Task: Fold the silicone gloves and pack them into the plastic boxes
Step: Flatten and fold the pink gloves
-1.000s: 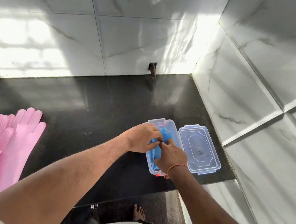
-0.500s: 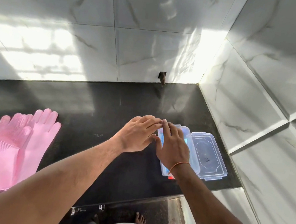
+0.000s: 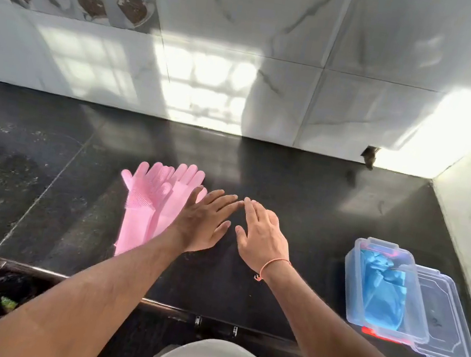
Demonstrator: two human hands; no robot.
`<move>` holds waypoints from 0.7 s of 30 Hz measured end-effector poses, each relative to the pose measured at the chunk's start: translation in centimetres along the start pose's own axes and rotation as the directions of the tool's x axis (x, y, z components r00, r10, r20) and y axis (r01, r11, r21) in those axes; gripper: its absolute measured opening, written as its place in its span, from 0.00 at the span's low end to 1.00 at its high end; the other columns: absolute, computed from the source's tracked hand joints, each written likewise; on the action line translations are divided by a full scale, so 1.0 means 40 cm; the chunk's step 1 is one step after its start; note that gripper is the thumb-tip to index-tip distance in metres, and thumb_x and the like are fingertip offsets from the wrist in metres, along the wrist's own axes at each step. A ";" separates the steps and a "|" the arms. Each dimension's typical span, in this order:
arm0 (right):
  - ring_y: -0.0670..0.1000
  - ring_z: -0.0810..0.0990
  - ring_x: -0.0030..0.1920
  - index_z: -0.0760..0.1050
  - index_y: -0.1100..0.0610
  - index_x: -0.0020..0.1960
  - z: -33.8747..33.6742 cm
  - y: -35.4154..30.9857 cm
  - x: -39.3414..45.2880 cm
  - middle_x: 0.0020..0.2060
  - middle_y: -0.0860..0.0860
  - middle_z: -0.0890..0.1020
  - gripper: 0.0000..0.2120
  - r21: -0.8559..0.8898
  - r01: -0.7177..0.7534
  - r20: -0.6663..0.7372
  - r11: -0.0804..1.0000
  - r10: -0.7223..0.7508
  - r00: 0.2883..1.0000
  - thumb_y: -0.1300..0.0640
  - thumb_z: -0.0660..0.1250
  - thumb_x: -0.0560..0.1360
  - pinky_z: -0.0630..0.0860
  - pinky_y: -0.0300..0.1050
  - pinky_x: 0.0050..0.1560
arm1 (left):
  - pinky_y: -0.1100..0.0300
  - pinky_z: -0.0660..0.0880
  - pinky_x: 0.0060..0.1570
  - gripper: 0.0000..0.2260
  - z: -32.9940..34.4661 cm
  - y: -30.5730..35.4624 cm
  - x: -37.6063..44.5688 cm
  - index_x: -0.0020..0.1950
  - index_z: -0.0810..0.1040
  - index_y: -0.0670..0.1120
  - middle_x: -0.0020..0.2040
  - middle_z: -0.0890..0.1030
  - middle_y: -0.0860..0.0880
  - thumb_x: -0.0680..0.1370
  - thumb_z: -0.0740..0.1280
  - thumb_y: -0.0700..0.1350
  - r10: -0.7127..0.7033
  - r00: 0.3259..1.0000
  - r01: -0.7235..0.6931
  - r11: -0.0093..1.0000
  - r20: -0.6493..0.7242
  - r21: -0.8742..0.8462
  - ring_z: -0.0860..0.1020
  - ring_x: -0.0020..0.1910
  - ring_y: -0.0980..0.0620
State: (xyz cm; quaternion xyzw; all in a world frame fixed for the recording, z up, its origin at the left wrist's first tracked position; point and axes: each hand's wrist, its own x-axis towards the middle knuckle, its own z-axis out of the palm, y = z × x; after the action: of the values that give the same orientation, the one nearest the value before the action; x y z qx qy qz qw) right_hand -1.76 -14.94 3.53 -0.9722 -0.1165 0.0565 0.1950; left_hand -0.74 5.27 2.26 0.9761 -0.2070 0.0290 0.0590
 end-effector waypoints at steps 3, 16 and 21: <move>0.56 0.66 0.76 0.52 0.48 0.87 0.059 -0.092 0.022 0.82 0.44 0.63 0.34 0.009 0.034 0.074 0.999 -0.034 0.997 0.44 0.60 0.86 0.81 0.54 0.63 | 0.35 0.65 0.77 0.26 -0.003 -0.104 -0.100 0.84 0.70 0.54 0.82 0.72 0.53 0.85 0.65 0.51 -0.088 0.996 0.087 0.996 0.033 0.032 0.71 0.81 0.42; 0.57 0.78 0.72 0.60 0.58 0.85 0.229 -0.302 0.126 0.72 0.54 0.79 0.31 0.420 -0.478 0.503 0.772 0.241 0.830 0.50 0.63 0.85 0.77 0.52 0.71 | 0.37 0.68 0.78 0.47 0.037 -0.303 -0.275 0.89 0.47 0.47 0.84 0.61 0.38 0.81 0.72 0.58 -0.777 0.556 0.819 0.449 0.296 -0.357 0.66 0.81 0.33; 0.56 0.81 0.65 0.58 0.56 0.85 0.236 -0.342 0.139 0.70 0.54 0.79 0.37 0.590 -0.702 0.649 0.400 0.283 0.706 0.53 0.71 0.82 0.82 0.60 0.65 | 0.40 0.77 0.71 0.40 0.036 -0.313 -0.229 0.86 0.60 0.44 0.76 0.76 0.41 0.80 0.75 0.54 -0.774 0.473 0.815 0.204 0.420 -0.542 0.77 0.73 0.38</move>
State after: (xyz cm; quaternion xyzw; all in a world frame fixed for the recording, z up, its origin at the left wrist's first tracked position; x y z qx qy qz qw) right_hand -0.67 2.18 -0.12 -0.7159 0.1845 0.3822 0.5544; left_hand -3.96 20.14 -1.20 0.8421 0.3273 -0.1111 0.4140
